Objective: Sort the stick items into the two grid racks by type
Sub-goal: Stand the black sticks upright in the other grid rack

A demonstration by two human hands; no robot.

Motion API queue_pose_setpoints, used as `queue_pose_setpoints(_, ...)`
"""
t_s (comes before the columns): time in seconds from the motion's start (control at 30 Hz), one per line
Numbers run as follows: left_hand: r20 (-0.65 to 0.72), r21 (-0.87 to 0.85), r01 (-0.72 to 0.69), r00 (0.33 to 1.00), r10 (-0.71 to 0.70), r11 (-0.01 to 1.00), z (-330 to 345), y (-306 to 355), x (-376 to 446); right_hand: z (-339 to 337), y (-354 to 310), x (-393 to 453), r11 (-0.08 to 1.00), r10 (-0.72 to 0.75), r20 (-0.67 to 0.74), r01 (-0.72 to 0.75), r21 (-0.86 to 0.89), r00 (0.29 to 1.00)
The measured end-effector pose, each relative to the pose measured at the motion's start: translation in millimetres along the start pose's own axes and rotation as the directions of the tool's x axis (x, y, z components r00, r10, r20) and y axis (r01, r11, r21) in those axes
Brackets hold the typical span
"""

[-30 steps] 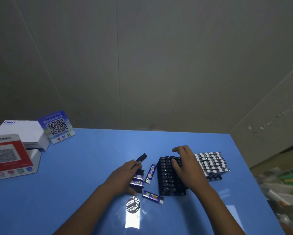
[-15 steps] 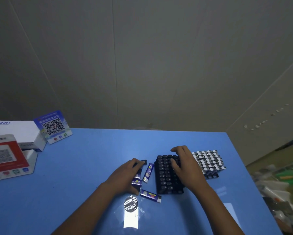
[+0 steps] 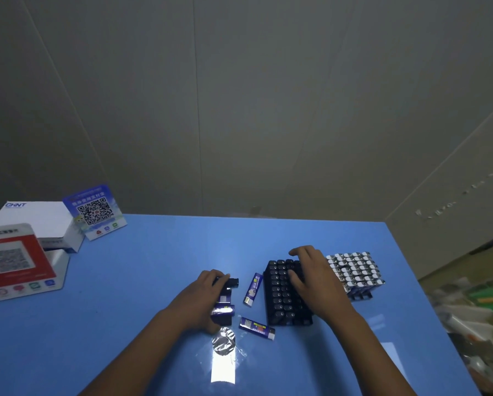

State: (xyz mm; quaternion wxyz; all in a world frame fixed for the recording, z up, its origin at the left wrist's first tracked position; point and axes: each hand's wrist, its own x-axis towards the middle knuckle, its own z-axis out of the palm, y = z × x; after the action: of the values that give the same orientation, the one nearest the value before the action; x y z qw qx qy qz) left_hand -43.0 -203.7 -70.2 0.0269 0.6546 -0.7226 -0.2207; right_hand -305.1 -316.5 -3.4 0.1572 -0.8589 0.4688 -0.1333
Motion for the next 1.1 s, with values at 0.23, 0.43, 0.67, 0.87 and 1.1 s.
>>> queue_pose_setpoints(0.23, -0.049, 0.053, 0.06, 0.997, -0.057, 0.997, 12, 7, -4, 0, -2, -2, 1.0, 0.003, 0.005, -0.003, 0.021, 1.0)
queue_pose_setpoints(0.43, -0.053, 0.015, 0.198, 0.979, -0.197, 0.98, 20, 12, -11, -1, -2, -3, 0.999, 0.017, 0.004, -0.018, 0.031, 1.0)
queue_pose_setpoints(0.67, -0.071, -0.026, 0.267, 0.961, -0.268, 0.963, 18, 16, -14, -2, -6, -5, 0.999, 0.009, 0.017, -0.009, 0.035, 1.0)
queue_pose_setpoints(0.87, -0.147, -0.37, 0.382, 0.876, -0.459, 0.847, 12, 28, -20, -6, -7, -14, 0.999, -0.003, 0.024, 0.002, 0.042, 1.0)
queue_pose_setpoints(1.1, -0.138, -0.787, 0.27, 0.8, -0.585, 0.555, 1, 62, -33, -20, -3, -36, 0.993, -0.012, 0.003, 0.012, 0.118, 1.0)
